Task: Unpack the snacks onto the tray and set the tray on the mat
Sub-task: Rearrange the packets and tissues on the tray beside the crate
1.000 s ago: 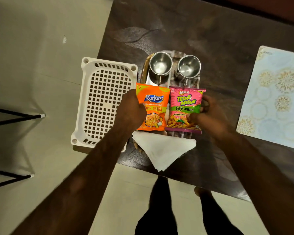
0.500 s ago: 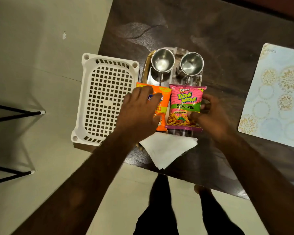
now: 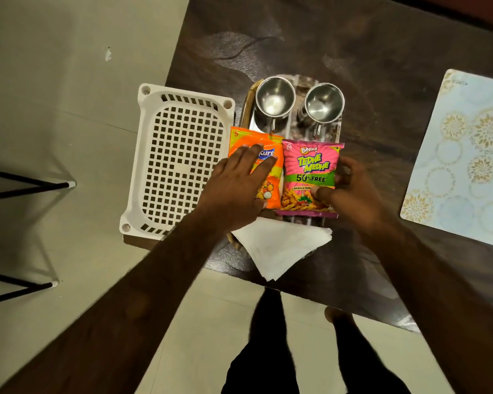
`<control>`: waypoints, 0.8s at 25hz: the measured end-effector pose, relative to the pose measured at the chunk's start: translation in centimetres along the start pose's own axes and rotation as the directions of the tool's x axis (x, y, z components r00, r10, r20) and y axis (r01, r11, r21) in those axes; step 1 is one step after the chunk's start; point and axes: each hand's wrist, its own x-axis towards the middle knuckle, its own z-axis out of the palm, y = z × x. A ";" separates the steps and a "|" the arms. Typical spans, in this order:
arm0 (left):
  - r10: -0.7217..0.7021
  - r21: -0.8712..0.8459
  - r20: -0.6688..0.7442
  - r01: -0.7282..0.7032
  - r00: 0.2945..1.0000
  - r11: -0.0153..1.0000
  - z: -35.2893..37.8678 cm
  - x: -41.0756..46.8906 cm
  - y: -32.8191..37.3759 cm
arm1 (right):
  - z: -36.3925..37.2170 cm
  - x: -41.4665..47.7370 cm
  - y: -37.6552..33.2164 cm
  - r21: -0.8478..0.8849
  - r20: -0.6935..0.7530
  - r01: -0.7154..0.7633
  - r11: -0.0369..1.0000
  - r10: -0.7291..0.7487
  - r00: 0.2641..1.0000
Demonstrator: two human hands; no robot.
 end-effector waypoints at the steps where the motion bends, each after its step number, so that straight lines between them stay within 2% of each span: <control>1: -0.016 -0.050 -0.023 0.015 1.000 0.999 -0.2 -0.1 -0.2 | 0.0 0.1 -0.1 0.091 -0.002 -0.057 0.994 0.057 0.998; 3: -0.049 -0.118 -0.060 0.041 0.997 0.992 -0.6 -0.5 -0.5 | -0.4 0.5 -0.1 0.280 0.018 -0.145 0.949 0.145 0.989; 4: -0.050 -0.126 -0.066 0.041 0.997 0.991 -0.7 -0.7 -0.7 | -0.6 0.8 0.1 0.313 0.034 -0.165 0.935 0.163 0.986; 8: -0.058 -0.155 -0.124 0.038 0.991 0.987 -1.0 -1.7 -1.0 | -0.9 1.2 0.9 0.203 0.008 -0.177 0.963 0.179 0.984; 10: -0.150 -0.230 -0.241 0.094 0.959 0.969 -1.2 -2.4 -1.9 | -0.8 1.4 1.1 0.189 -0.022 -0.182 0.965 0.189 0.982; 13: -0.387 -0.297 -0.342 0.292 0.857 0.909 -1.8 -3.8 -5.0 | -0.8 1.9 1.6 0.153 -0.049 -0.181 0.972 0.190 0.981; 14: -0.436 -0.271 -0.323 0.359 0.840 0.893 -2.0 -4.3 -6.0 | -1.0 1.9 1.7 0.139 -0.056 -0.178 0.974 0.187 0.981; 16: -0.449 -0.147 -0.197 0.426 0.872 0.893 -2.1 -5.0 -7.4 | -1.5 1.7 1.9 0.121 -0.092 -0.174 0.977 0.186 0.978; 18: -0.398 -0.049 -0.056 0.396 0.916 0.917 -1.6 -5.5 -7.7 | -2.4 1.2 2.0 0.108 -0.111 -0.160 0.981 0.172 0.979; 20: -0.372 -0.032 0.002 0.371 0.928 0.928 -0.8 -6.0 -7.6 | -3.2 0.6 2.3 0.103 -0.105 -0.152 0.983 0.162 0.981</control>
